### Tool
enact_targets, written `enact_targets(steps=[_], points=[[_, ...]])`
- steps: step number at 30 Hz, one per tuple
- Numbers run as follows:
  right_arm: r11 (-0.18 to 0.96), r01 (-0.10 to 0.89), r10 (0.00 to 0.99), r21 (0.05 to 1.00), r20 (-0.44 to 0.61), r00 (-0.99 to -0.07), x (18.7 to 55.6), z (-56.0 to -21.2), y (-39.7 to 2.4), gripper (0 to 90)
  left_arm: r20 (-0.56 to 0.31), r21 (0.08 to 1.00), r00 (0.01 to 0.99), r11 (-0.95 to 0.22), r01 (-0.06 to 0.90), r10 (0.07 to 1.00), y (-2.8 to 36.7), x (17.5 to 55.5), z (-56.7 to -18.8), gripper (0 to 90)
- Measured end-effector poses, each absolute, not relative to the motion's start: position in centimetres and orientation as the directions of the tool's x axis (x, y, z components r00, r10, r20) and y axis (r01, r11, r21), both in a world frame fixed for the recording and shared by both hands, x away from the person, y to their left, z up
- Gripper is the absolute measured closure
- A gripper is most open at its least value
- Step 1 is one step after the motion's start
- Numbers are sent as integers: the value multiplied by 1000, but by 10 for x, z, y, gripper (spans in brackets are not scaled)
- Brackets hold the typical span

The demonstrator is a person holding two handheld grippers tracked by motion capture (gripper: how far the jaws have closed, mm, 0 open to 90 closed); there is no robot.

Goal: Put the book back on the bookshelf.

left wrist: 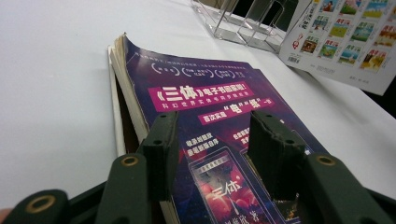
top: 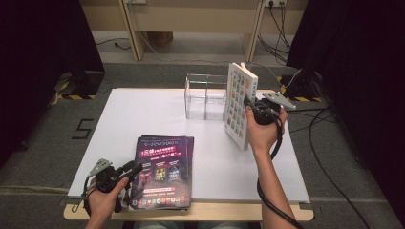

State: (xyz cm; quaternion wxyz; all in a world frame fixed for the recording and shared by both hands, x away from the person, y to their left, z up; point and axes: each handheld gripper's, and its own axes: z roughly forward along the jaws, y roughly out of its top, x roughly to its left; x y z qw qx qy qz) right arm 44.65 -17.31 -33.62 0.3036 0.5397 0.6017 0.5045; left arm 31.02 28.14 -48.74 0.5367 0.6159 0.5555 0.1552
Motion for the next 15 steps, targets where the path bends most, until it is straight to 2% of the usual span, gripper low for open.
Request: enact_targets(steps=[15], points=[[-68,388,965,919,159,-207,428,-337,-177,692,-405,833,335,193,518,851,281,310,-488,521]])
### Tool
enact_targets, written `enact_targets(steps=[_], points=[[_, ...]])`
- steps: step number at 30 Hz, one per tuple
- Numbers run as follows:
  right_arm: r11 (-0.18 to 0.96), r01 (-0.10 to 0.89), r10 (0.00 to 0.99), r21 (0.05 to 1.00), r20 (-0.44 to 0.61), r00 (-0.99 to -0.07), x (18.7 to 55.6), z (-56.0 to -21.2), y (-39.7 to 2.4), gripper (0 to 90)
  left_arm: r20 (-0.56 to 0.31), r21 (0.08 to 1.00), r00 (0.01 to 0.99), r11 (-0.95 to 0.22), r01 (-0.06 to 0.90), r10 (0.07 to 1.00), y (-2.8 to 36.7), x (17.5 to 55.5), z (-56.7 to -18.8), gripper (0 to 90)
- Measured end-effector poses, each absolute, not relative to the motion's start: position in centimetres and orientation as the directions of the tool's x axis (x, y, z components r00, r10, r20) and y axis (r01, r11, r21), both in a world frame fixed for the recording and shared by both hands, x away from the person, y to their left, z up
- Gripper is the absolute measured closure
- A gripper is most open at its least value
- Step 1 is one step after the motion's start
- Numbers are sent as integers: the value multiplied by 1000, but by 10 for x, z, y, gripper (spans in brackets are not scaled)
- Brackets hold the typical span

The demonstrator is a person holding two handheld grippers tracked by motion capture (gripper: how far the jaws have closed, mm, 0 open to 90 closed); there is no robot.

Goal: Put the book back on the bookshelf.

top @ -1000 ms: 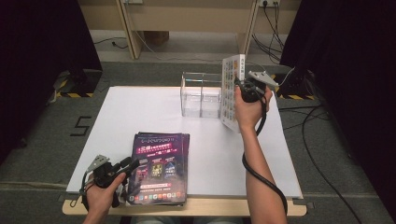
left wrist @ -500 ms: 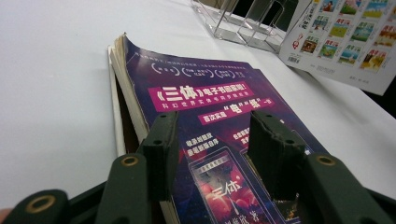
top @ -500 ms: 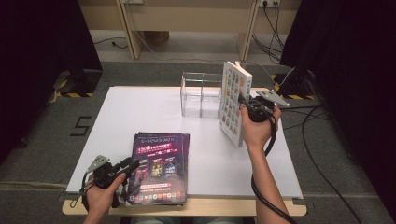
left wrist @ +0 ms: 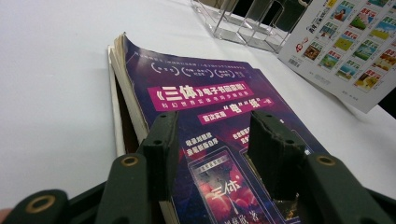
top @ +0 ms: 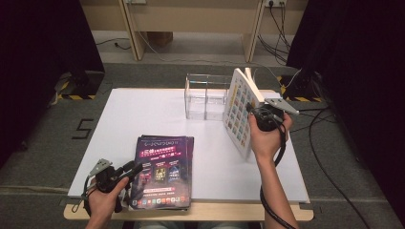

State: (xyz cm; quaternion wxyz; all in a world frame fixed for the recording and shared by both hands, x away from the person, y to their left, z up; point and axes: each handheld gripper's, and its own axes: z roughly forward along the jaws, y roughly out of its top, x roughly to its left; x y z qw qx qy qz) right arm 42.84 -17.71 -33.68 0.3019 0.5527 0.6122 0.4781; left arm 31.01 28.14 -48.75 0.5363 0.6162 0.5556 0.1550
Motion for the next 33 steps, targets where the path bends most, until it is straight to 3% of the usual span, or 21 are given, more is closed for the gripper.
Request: enact_targets(steps=[9,14,33], points=[[-34,400,973,916,122,-198,427,-335,-178,741,-404,833,336,190,519,851,281,310,-488,521],[-74,402,964,913,169,-206,435,-324,-182,746,-405,833,333,194,519,852,282,310,-488,521],[-89,347,973,934,156,-171,498,-292,-159,746,-410,831,334,196,521,849,283,311,-489,521]])
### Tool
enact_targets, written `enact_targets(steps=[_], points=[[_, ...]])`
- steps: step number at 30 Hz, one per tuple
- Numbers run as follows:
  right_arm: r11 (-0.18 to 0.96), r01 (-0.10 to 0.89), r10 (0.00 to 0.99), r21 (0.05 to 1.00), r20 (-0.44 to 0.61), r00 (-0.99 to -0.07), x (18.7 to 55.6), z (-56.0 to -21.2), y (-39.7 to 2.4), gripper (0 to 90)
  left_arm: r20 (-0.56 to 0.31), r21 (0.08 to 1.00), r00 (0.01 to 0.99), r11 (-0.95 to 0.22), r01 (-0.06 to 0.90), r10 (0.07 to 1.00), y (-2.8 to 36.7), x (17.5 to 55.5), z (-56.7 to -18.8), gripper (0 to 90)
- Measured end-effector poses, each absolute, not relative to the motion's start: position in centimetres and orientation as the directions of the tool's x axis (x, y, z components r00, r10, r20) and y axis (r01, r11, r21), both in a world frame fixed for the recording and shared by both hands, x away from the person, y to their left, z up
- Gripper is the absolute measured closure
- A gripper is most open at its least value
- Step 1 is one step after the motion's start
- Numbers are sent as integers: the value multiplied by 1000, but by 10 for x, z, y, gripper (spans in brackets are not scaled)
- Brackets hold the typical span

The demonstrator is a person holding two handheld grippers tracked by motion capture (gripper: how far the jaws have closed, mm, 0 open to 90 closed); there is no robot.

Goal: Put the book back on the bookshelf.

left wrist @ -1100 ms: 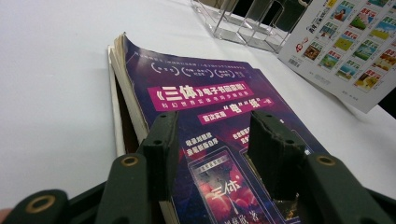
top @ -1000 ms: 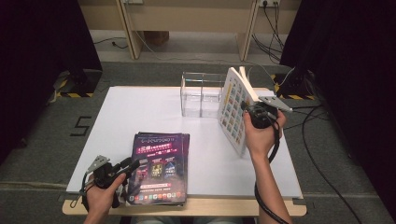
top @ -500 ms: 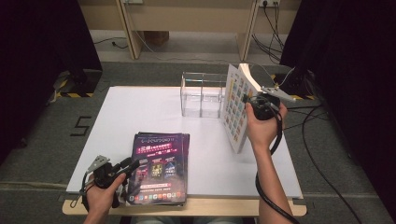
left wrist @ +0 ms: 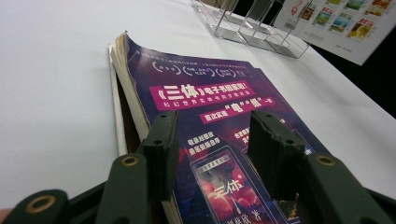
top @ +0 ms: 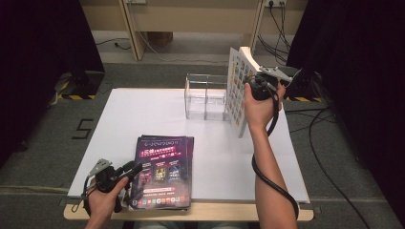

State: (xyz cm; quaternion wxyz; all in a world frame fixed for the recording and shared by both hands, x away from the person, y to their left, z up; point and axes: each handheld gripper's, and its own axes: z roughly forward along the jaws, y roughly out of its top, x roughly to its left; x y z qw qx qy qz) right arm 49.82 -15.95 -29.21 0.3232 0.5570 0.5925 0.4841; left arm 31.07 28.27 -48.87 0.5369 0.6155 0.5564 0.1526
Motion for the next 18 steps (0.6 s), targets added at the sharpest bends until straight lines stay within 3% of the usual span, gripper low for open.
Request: enact_targets(steps=[9,18], points=[[-82,356,977,931,146,-156,512,-321,-155,745,-412,829,334,197,524,847,283,311,-490,521],[-82,367,974,927,152,-167,490,-336,-159,728,-407,829,336,189,526,849,281,311,-490,521]])
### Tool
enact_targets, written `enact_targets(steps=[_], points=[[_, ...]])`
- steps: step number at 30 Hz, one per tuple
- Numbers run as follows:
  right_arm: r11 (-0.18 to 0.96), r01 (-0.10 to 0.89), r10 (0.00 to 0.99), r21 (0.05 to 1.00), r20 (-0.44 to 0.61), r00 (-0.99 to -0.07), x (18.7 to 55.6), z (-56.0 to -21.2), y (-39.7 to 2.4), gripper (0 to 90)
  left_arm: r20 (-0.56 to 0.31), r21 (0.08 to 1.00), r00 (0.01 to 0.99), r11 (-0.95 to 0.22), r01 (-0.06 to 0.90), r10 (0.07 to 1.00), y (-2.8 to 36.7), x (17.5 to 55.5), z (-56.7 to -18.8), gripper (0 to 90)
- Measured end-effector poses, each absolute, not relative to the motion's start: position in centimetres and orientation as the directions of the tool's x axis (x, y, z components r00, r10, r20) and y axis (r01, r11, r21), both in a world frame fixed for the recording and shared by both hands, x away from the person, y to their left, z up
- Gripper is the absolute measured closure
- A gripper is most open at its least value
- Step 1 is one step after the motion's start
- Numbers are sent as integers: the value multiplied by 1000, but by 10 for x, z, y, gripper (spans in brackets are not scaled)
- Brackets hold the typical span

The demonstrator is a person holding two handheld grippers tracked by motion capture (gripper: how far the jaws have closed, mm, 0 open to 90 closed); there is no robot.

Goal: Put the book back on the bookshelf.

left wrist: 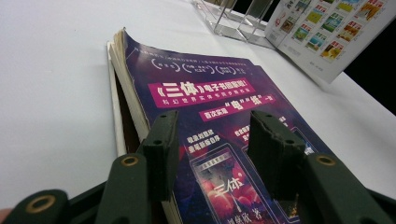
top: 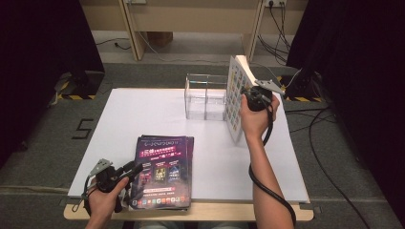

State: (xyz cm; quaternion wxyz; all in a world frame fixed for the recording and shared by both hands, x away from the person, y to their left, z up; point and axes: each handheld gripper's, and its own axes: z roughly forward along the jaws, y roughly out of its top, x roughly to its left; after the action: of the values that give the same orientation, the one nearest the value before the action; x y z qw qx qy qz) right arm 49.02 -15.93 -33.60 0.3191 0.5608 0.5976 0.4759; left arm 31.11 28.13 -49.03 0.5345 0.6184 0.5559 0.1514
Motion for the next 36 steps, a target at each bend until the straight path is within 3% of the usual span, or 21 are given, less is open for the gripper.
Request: enact_targets(steps=[14,27,36], points=[[-116,380,971,918,185,-150,470,-333,-172,658,-408,827,337,188,530,848,280,311,-491,521],[-130,416,970,900,202,-133,478,-325,-179,649,-408,827,338,187,530,848,279,311,-491,521],[-148,510,960,847,248,-133,491,-316,-177,743,-405,826,340,180,535,848,279,311,-492,521]])
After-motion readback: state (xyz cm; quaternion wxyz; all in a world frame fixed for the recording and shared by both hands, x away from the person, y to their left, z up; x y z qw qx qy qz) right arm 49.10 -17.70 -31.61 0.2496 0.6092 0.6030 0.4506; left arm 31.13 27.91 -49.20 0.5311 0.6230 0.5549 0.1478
